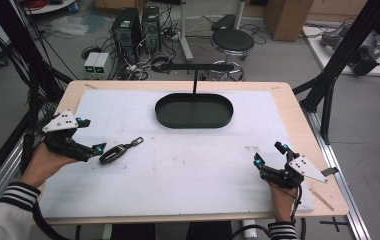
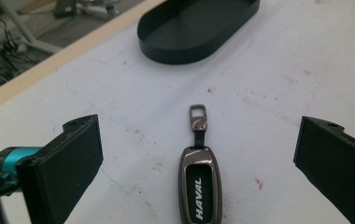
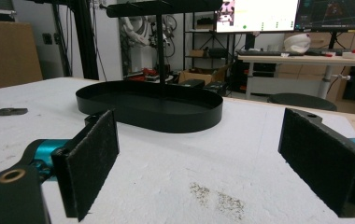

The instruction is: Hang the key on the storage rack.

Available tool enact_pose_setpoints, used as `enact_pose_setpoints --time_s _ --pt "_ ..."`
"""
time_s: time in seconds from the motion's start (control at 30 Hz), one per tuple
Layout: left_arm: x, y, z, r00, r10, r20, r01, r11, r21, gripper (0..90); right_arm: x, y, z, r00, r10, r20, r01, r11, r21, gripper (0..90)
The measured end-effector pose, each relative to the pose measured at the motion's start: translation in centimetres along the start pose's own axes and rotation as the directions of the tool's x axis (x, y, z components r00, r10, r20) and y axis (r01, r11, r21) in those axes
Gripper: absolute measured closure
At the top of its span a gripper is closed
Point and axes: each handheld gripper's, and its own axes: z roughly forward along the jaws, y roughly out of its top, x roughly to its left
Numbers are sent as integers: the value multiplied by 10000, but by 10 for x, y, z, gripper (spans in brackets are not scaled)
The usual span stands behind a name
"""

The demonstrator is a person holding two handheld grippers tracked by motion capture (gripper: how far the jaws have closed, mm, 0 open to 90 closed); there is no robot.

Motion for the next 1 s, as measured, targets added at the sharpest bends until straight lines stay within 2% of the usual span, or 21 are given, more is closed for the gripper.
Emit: enact_pose_setpoints --time_s 0.13,0.23,0.4,0.53,0.57,0.73,0.77,0.8,0.93,1.0 --pt "2 8 9 9994 204 291 -224 9972 711 17 -1 0 0 10000 -56 -13 56 10000 -65 114" --pt "4 13 16 9986 386 358 -428 9912 1252 17 0 0 0 10000 0 -25 -1 10000 -30 114" --pt "8 16 29 9972 518 540 -624 9742 2169 18 0 0 0 10000 -33 -4 33 10000 -18 114" --pt "11 17 36 9953 609 752 -793 9587 2732 17 -1 0 0 10000 -88 4 88 9999 -55 114" --pt "10 17 38 9953 614 750 -801 9567 2798 17 0 0 0 10000 -37 4 37 10000 -30 114" --pt "11 18 48 9934 798 822 -1038 9305 3514 18 0 0 0 10000 -70 5 70 10000 -66 114" --pt "12 18 50 9938 748 826 -1002 9239 3693 18 0 0 0 10000 -40 6 40 10000 -38 114" --pt "11 17 52 9946 618 831 -889 9209 3796 18 0 0 0 10000 -40 6 40 10000 -38 114" --pt "12 14 60 9934 540 1008 -935 8908 4447 18 0 0 0 10000 -61 -18 61 10000 -61 114" --pt "11 13 64 9931 537 1042 -962 8814 4625 18 0 0 0 10000 -62 -19 62 10000 -62 114"
